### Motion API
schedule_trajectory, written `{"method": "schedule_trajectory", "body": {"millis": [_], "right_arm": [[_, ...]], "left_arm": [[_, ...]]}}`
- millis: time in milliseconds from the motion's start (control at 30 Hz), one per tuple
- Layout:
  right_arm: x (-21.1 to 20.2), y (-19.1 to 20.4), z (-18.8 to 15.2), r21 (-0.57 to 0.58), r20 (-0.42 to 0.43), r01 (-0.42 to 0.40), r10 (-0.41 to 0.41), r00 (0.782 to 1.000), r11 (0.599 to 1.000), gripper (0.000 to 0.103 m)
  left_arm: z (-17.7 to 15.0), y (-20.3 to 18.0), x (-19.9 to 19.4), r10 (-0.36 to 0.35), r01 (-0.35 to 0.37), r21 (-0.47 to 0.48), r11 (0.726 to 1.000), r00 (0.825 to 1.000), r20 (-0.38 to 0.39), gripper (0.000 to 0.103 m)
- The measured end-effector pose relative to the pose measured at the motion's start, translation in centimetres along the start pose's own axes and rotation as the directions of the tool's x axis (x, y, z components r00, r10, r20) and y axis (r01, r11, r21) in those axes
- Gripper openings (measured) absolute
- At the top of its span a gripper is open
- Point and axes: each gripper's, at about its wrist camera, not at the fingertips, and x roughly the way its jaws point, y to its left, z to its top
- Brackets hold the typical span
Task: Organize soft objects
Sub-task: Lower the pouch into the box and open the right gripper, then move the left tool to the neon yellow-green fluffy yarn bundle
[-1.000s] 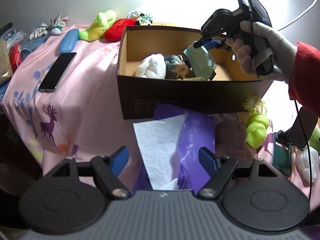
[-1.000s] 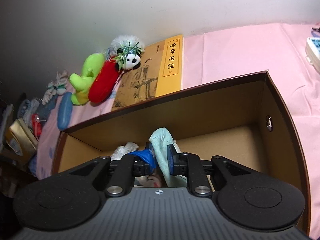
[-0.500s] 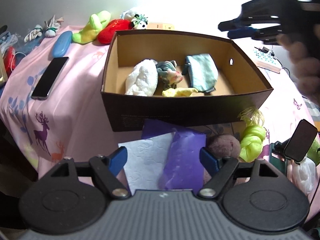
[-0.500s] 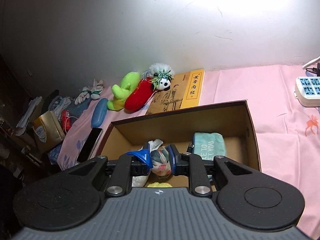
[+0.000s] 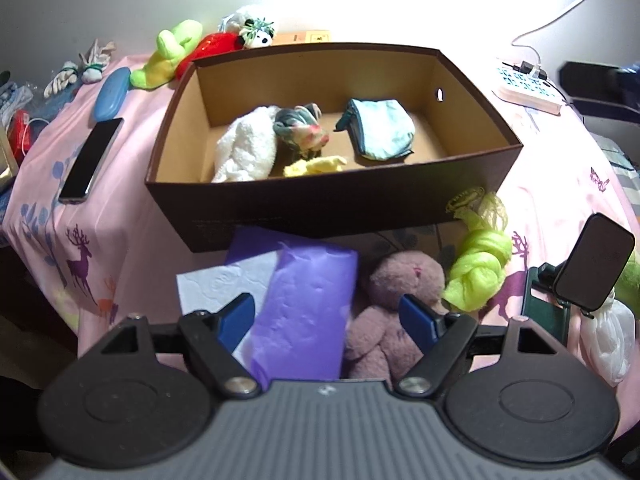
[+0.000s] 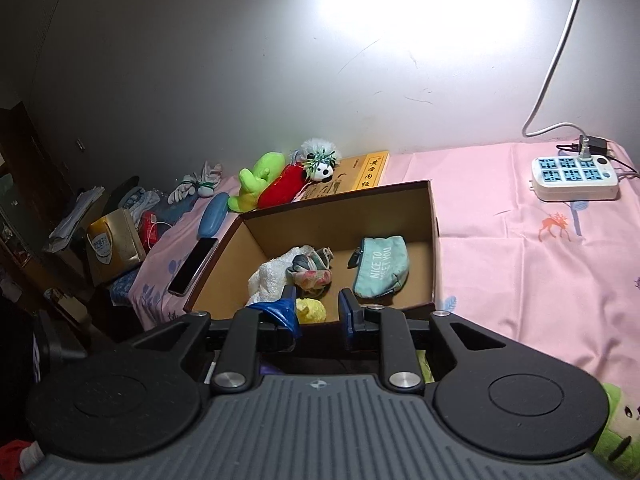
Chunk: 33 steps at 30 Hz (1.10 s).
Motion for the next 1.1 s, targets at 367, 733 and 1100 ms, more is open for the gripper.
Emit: {"method": "schedule_trajectory", "body": {"millis": [367, 733, 1100], "right_arm": [[-5.7, -3.2, -4.2, 0.018, 0.024, 0.031, -0.031, 0.999, 0.999, 0.006], [-7.0, -6.1, -9.5, 0.026, -0.080, 0.040, -0.038, 0.996, 0.999, 0.008], [-6.7, -8.7, -13.2, 0.128, -0.195, 0.046, -0.020, 0.981, 0.991, 0.009]], "left_arm": [[-1.9, -5.2, -0.6, 0.049, -0.049, 0.024, 0.999, 0.999, -0.002, 0.081], [-6.3, -6.7, 0.1, 0.042, -0.043, -0.013, 0.999, 0.998, -0.039, 0.081], [-8.7, -7.9, -0.6, 0.003, -0.003, 0.012, 1.000, 1.000, -0.011, 0.081]]}}
